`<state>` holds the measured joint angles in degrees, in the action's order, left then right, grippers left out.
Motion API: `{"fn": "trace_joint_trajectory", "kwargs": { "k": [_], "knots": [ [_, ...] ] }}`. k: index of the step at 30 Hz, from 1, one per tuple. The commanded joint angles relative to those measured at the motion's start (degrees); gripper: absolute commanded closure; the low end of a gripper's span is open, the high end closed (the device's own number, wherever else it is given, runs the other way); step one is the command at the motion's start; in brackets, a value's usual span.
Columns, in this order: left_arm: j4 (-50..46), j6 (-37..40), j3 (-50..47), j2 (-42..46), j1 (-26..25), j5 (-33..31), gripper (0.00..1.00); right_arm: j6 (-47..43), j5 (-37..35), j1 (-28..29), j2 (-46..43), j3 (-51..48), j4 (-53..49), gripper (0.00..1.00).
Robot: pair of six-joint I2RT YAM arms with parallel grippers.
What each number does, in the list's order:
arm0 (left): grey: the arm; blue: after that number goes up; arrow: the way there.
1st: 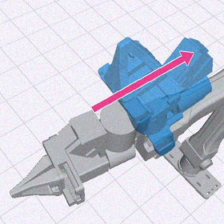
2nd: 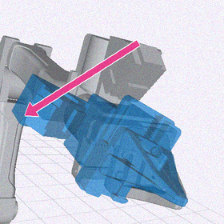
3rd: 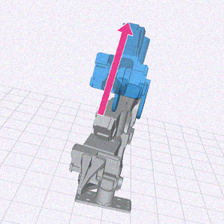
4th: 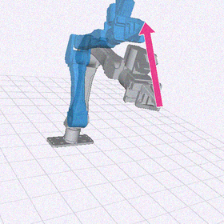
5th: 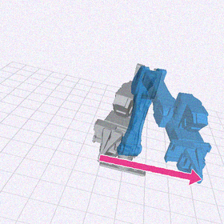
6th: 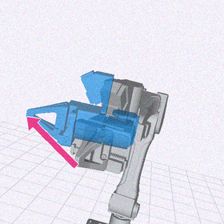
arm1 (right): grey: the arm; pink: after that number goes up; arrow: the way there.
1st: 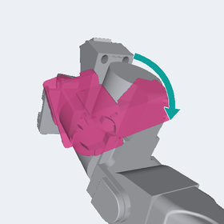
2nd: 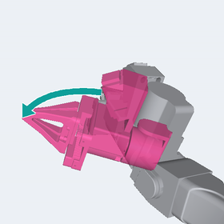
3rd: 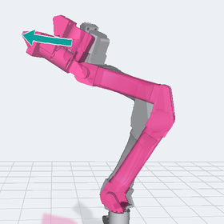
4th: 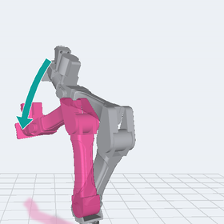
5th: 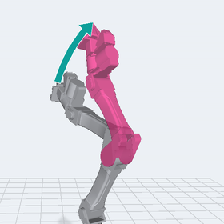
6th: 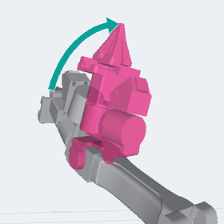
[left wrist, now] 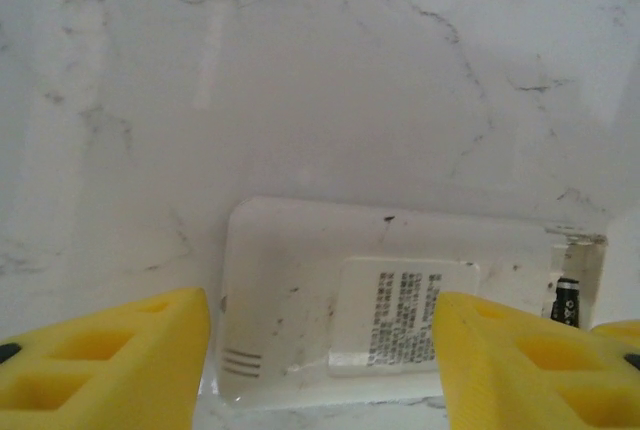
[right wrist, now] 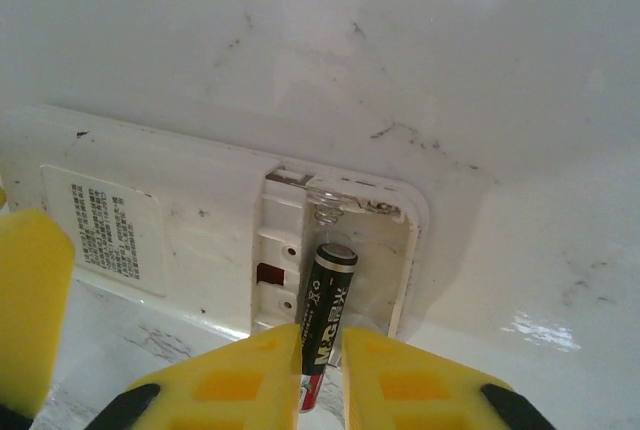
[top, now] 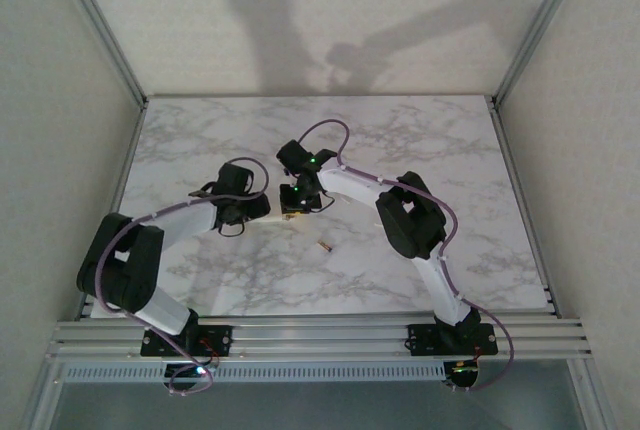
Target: Load the batteries into the remote control
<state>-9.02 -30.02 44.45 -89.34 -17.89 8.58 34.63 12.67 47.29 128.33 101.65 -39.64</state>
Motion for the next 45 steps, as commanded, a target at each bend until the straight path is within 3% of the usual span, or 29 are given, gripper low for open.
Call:
{"fn": "trace_joint_trajectory", "kwargs": {
  "k": [1, 20, 31, 38, 45],
  "knots": [
    [0.04, 0.28, 2.02, -1.98, 0.45, 2.33, 0.40, 0.59, 0.41, 0.39, -1.28, -1.10, -0.70, 0.79],
    [1.54, 0.91, 1.26, -7.56, 0.49, 2.85, 0.51, -1.49, -1.33, 0.26, 3.48, 1.98, -0.08, 0.83],
    [2.15, 1.01, 0.72, -7.58, 0.48, 3.20, 0.51, -7.15, -8.27, 0.31, 5.22, 3.39, 6.52, 0.83],
    [1.62, 1.05, 1.08, -7.13, 0.44, 3.11, 0.51, -6.97, -5.85, 0.28, 1.25, 5.71, 4.24, 0.79],
    [1.86, 0.75, 1.08, -7.12, 0.42, 3.37, 0.51, -3.69, -3.20, 0.34, -6.15, -1.42, 5.71, 0.77]
  ]
}}
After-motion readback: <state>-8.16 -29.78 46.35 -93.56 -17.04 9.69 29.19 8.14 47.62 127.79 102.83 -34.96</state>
